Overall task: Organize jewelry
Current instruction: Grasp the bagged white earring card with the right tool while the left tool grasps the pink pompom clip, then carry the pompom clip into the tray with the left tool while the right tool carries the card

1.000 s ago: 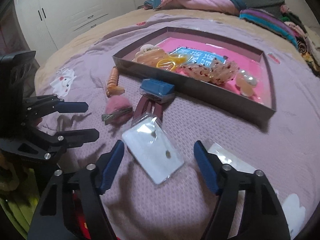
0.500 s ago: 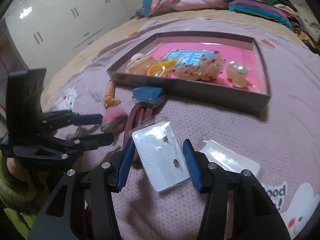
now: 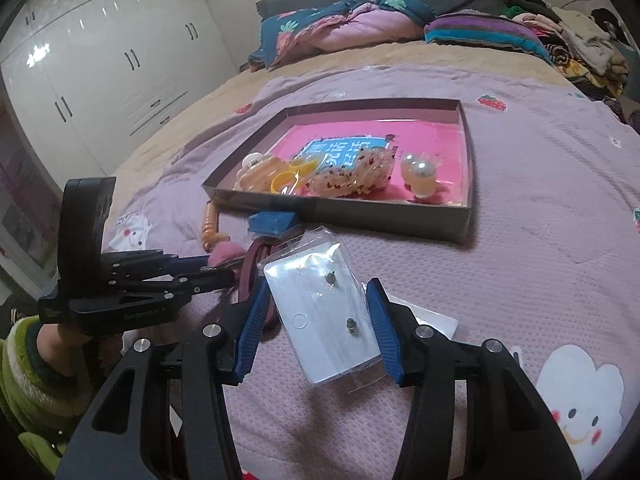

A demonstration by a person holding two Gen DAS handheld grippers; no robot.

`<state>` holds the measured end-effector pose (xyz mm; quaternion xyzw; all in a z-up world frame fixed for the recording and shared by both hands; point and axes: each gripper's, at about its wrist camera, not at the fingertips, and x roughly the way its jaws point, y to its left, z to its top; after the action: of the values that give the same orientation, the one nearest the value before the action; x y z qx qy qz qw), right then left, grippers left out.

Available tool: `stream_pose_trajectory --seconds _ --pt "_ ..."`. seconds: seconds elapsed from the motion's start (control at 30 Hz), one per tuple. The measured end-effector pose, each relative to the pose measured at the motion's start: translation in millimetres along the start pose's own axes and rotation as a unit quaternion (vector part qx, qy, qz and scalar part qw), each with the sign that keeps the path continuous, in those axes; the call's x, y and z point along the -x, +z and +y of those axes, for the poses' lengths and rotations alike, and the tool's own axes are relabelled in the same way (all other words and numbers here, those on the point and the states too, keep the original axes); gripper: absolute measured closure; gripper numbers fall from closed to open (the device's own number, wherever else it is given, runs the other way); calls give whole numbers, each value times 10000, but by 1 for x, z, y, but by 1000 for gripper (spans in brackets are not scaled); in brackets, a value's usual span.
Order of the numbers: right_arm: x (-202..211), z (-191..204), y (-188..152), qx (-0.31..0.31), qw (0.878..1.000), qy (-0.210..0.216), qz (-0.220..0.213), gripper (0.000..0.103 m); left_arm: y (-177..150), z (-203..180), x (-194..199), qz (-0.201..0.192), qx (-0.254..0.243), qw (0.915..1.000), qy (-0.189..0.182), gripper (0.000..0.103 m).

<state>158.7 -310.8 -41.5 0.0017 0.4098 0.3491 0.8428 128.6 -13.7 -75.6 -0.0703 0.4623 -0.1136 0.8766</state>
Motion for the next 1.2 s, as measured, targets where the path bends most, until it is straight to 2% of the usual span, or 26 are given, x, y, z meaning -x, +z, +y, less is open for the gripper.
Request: stream_pose_trajectory --seconds 0.7,1.2 --pt "14 30 10 347 9992 69 -178 54 14 16 64 -699 118 9973 191 79" --pt "22 34 47 502 9975 82 -490 54 46 27 86 -991 156 9945 312 79"
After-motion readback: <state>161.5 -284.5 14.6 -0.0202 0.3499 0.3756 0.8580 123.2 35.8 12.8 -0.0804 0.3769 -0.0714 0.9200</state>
